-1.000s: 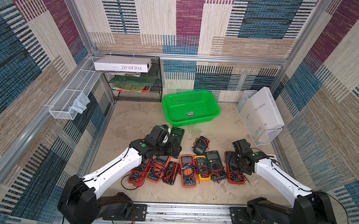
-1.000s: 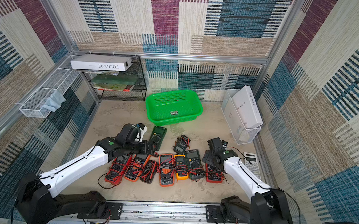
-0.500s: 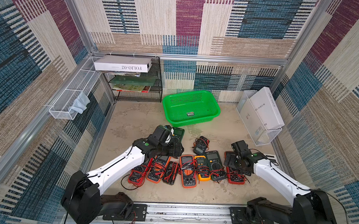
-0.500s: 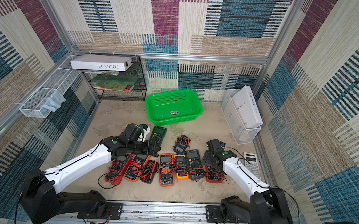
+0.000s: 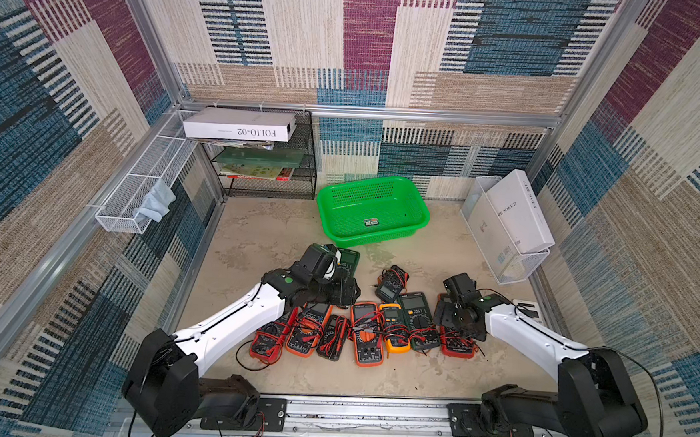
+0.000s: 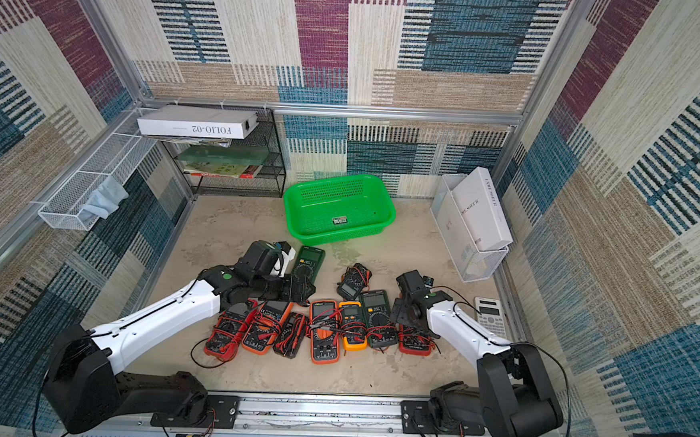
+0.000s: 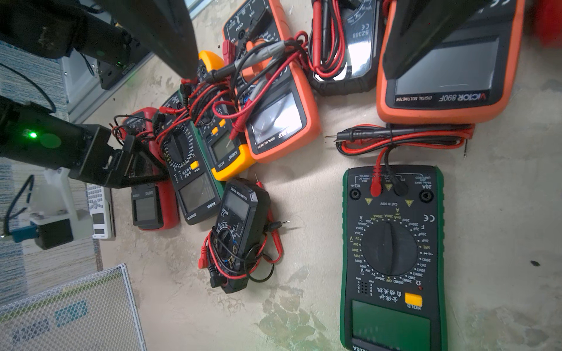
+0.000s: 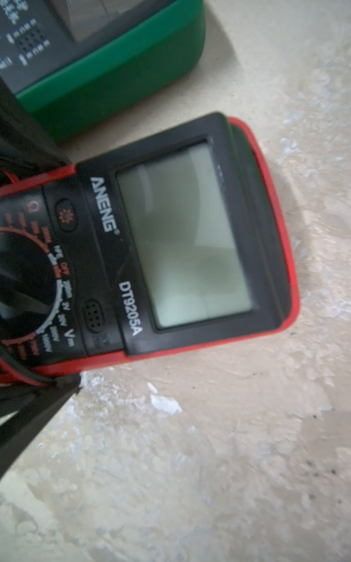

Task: Put the multimeter into the basket
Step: Pick up the multimeter from the center of the board.

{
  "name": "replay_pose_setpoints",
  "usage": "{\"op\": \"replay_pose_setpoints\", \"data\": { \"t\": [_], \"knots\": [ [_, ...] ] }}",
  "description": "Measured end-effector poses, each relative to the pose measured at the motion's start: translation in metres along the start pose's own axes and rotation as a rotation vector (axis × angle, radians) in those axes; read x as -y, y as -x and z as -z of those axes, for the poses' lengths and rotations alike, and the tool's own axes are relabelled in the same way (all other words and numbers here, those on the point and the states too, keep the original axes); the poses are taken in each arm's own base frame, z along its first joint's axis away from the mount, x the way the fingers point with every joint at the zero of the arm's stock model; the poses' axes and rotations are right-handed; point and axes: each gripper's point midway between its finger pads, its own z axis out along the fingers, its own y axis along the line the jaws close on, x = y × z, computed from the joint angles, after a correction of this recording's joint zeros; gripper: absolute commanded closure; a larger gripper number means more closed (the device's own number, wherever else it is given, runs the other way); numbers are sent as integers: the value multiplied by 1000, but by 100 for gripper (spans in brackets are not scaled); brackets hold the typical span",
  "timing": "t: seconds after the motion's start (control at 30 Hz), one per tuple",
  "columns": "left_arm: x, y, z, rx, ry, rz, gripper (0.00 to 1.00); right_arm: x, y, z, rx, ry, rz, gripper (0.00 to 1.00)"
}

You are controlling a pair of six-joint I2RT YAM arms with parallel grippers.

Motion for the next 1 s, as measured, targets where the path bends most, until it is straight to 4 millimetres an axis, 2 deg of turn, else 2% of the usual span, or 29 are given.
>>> {"op": "replay_pose_setpoints", "data": {
  "t": [0.4,0.83,1.0],
  "knots": [
    [4,1,-3,-6,-4,-7,1,-1,4,12,23,28,-15,0],
    [8,1,-4,-12,-6,-14,1,0,2,0,2,-1,3,0],
    [7,1,-7,-21,-1,-12,1,0,3,1,6,1,6,4]
  ]
}}
